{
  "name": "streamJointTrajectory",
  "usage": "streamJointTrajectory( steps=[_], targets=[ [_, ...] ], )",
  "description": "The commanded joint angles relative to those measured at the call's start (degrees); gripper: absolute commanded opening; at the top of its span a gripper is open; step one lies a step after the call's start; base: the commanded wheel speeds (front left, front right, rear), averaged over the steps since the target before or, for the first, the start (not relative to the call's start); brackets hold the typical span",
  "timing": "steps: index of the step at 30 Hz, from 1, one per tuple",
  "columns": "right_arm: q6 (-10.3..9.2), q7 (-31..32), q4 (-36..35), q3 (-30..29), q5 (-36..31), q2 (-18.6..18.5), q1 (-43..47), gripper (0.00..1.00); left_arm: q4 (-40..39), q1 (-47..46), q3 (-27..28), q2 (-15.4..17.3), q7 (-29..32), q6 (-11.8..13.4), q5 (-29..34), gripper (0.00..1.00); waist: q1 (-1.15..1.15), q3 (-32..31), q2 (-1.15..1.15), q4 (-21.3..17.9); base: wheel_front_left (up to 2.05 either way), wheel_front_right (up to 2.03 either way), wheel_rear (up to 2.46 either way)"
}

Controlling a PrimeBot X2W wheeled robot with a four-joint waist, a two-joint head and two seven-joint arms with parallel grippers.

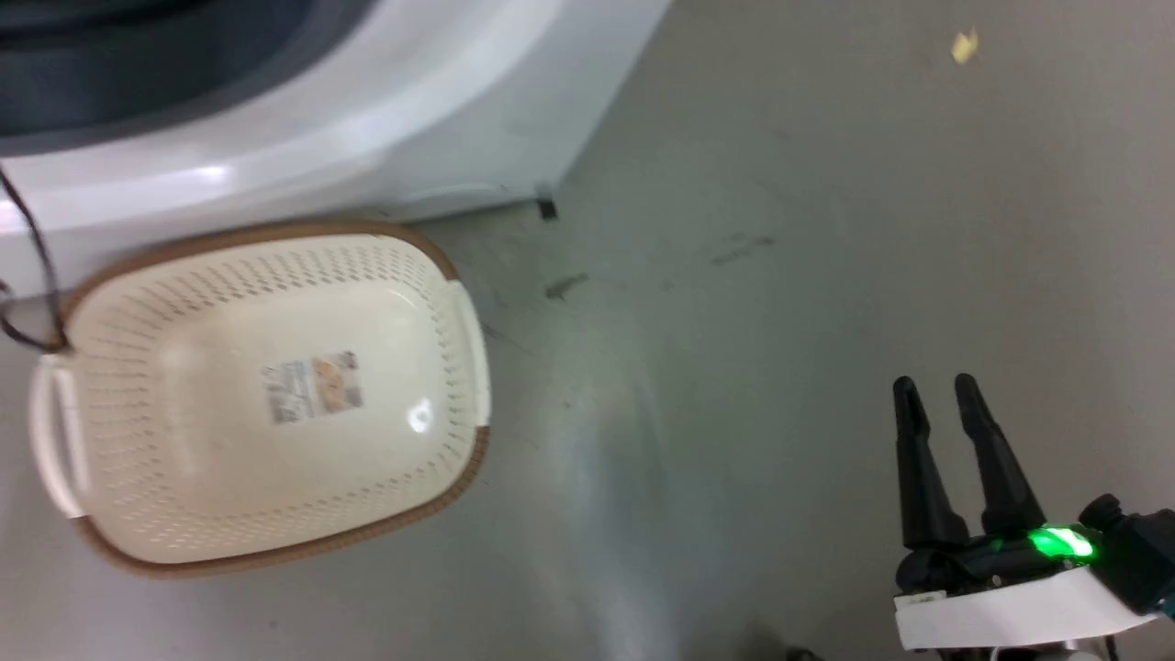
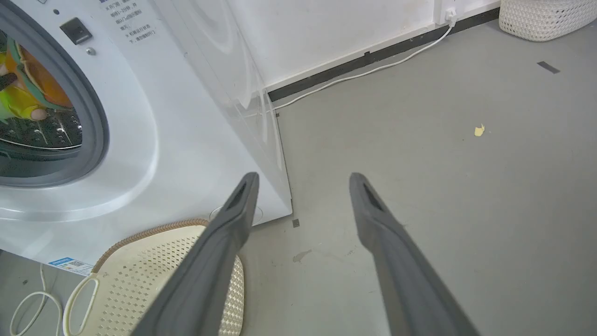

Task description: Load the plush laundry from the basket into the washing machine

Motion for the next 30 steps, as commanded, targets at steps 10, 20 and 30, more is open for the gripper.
streamJointTrajectory(
  steps=[10,20,30],
  targets=[
    [0.03,-0.3,-1.4,2.6,2.6,0.0,-1.7,1.00,16.5,-16.6,-6.6,3.0,5.5,-0.4,3.9,0.00,-0.02,7.5,0.00,-5.4,0.00,0.00,0.00],
    [0.03,-0.3,-1.9,3.6,3.6,0.0,-1.8,1.00,24.8,-21.9,-11.9,4.1,6.5,-0.4,7.0,0.00,-0.02,9.0,0.00,-6.1,0.00,0.00,0.00],
    [0.03,-0.3,-1.1,1.4,2.1,0.0,-3.1,1.00,29.9,-19.7,-15.8,2.0,2.5,-0.4,3.7,1.00,-0.02,5.1,0.00,-3.7,0.00,0.00,0.00]
  ],
)
